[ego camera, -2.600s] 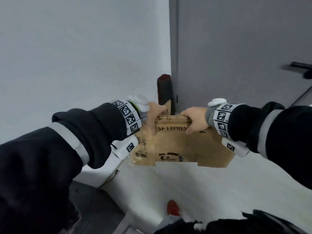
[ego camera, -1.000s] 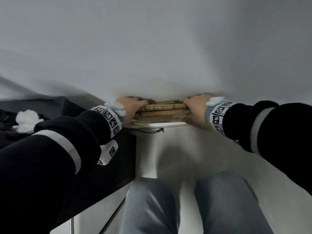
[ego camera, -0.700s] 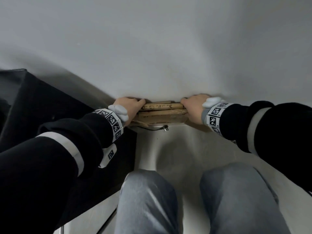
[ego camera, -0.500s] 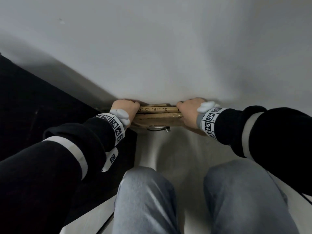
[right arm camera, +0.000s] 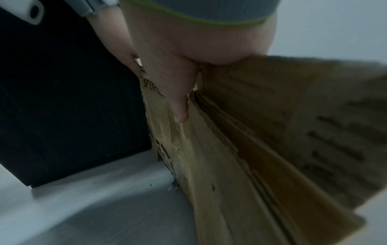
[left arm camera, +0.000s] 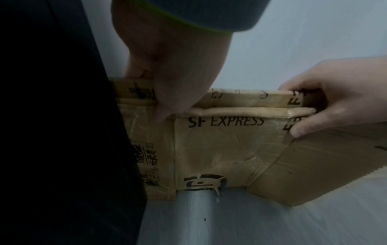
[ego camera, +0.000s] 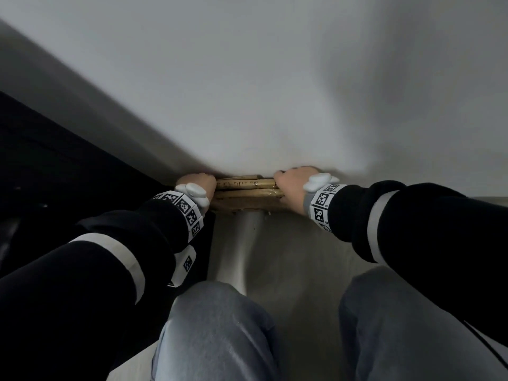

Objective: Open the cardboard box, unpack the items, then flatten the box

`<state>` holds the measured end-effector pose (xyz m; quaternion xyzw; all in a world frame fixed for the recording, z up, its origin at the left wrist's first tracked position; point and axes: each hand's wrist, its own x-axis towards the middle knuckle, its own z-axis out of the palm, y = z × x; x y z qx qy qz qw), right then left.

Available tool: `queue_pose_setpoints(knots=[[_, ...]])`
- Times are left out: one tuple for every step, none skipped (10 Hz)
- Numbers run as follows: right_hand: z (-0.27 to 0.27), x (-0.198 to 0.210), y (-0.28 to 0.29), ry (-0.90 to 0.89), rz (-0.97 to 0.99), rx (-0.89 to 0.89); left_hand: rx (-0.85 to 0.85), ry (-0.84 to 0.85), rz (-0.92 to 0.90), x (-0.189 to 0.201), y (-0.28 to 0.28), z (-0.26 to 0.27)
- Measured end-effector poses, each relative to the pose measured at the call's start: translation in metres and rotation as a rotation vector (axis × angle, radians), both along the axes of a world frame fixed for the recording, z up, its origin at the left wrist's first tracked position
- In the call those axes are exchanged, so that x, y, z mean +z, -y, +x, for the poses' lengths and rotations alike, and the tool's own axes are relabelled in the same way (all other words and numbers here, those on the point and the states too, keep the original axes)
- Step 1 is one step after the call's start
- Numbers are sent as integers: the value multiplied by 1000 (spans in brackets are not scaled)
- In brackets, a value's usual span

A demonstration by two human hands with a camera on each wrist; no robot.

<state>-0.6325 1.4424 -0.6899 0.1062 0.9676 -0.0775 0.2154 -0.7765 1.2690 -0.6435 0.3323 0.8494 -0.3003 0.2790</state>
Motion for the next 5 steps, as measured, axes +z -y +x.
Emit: queue_pose_setpoints(knots=[[3, -3, -1, -41, 30, 76, -35, -54, 77, -20, 8, -3], [10, -3, 0, -175, 34, 171, -18, -114, 82, -22, 10, 7], [14, -1, 7, -195, 75, 259, -71, -295, 127, -18, 9, 18], [21, 6, 13, -262, 124, 252, -108, -396, 200, -9, 8, 29], [29, 30, 21, -327, 94, 218, -115, -356, 305, 8, -3, 44]])
